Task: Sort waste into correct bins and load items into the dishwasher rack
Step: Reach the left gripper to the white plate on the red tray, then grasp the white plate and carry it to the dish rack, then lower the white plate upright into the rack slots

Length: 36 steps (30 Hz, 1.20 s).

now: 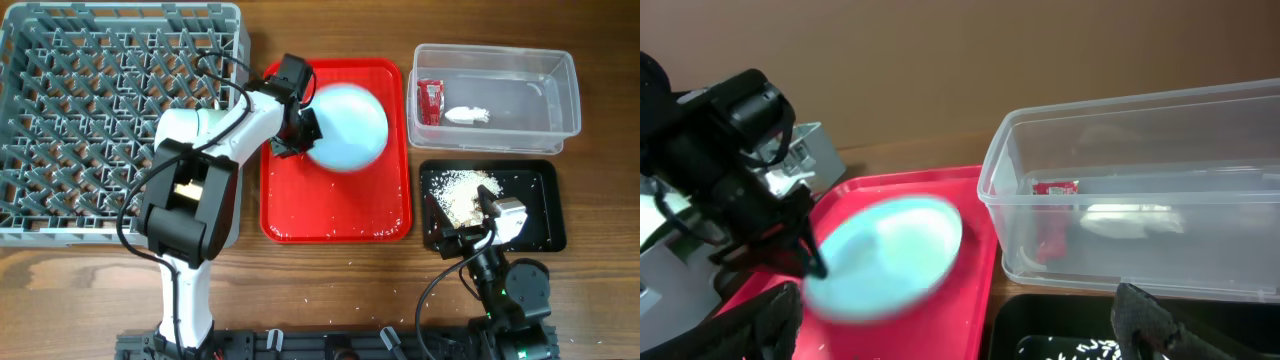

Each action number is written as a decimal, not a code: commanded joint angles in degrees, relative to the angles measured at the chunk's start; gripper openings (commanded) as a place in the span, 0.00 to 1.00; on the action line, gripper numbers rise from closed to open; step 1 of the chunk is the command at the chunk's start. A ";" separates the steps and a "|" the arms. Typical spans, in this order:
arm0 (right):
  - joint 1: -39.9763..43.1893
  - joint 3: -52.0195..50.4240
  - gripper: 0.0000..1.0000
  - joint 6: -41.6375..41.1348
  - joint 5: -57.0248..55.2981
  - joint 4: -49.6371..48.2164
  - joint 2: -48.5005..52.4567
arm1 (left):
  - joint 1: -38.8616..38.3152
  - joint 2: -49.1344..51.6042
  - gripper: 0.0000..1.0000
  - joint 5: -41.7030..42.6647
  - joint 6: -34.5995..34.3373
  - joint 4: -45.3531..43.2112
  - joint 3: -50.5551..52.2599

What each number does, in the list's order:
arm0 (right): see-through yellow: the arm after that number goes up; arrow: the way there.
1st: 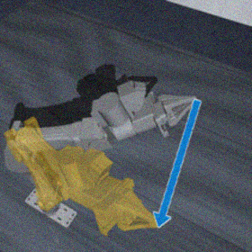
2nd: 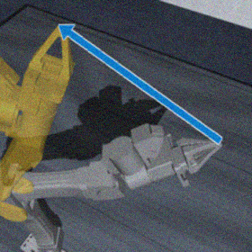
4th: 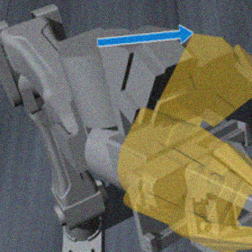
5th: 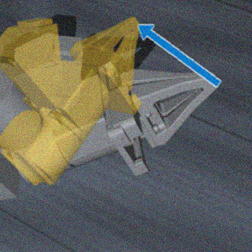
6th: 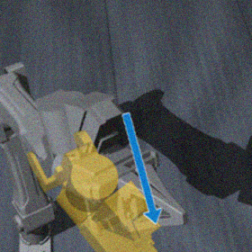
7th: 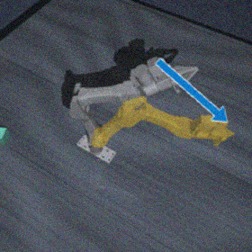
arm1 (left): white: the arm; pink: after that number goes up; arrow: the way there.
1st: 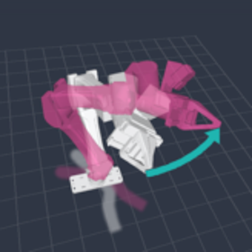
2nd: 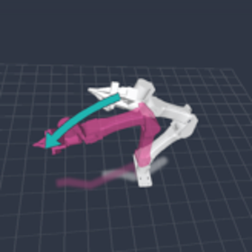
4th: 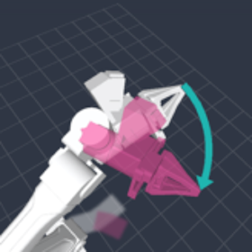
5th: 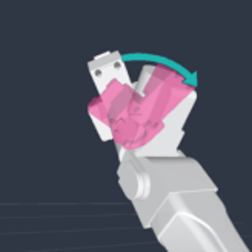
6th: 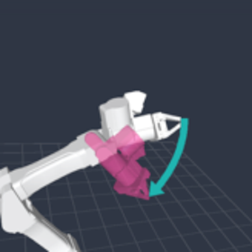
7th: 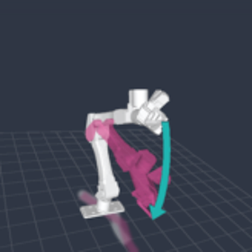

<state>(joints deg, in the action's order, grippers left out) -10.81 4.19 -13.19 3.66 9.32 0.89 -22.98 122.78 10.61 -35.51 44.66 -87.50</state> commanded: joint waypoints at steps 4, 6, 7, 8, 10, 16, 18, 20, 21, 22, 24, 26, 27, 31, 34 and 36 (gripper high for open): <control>0.28 -0.09 1.00 -0.52 0.74 -0.28 -0.46 | -0.68 -17.90 0.04 -19.98 2.78 13.14 0.44; 0.28 -0.09 1.00 -0.50 0.74 -0.28 -0.46 | -0.81 -26.36 0.04 -27.26 3.78 17.88 0.44; 0.28 -0.09 1.00 -0.52 0.74 -0.28 -0.46 | -0.81 -31.19 0.04 -32.59 3.80 20.61 0.44; 0.28 -0.09 1.00 -0.52 0.74 -0.28 -0.46 | -0.81 -34.71 0.04 -36.61 4.81 22.16 0.44; 0.28 -0.09 1.00 -0.50 0.74 -0.28 -0.46 | -0.76 -42.03 0.04 -54.49 6.60 27.96 0.44; 0.28 -0.09 1.00 -0.52 0.74 -0.28 -0.46 | 4.63 -45.86 0.04 -78.93 5.03 33.77 0.50; 0.28 -0.09 1.00 -0.50 0.74 -0.28 -0.46 | 9.60 -44.96 0.04 -81.90 5.05 31.23 0.50; 0.28 -0.09 1.00 -0.52 0.74 -0.28 -0.46 | 14.58 -43.06 0.04 -82.09 5.05 30.03 1.09; 0.28 -0.09 1.00 -0.50 0.74 -0.28 -0.46 | 16.15 -41.92 0.04 -82.07 5.03 29.97 1.92; 0.28 -0.09 1.00 -0.50 0.74 -0.28 -0.46 | 17.14 -40.57 0.04 -82.14 5.03 29.62 3.26; 0.28 -0.09 1.00 -0.52 0.74 -0.28 -0.46 | 17.97 -38.36 0.04 -84.21 5.05 26.93 6.25; 0.28 -0.09 1.00 -0.52 0.74 -0.28 -0.46 | 17.97 -37.13 0.04 -84.67 5.05 25.11 6.95; 0.28 -0.09 1.00 -0.50 0.74 -0.28 -0.46 | 17.97 -36.22 0.04 -84.67 5.05 24.00 6.95; 0.28 -0.09 1.00 -0.52 0.72 -0.28 -0.46 | 18.01 -32.54 0.04 -84.80 5.05 21.03 6.95; 0.28 -0.09 1.00 -0.52 0.74 -0.28 -0.46 | 18.38 -30.27 0.07 -87.65 5.95 16.17 6.95; 0.28 -0.09 1.00 -0.50 0.74 -0.28 -0.46 | 20.37 -28.87 0.04 -87.54 10.99 10.23 6.95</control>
<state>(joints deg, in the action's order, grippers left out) -10.81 4.19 -13.19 3.66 9.34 0.89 -4.95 92.25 -73.89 -28.77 59.05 -80.29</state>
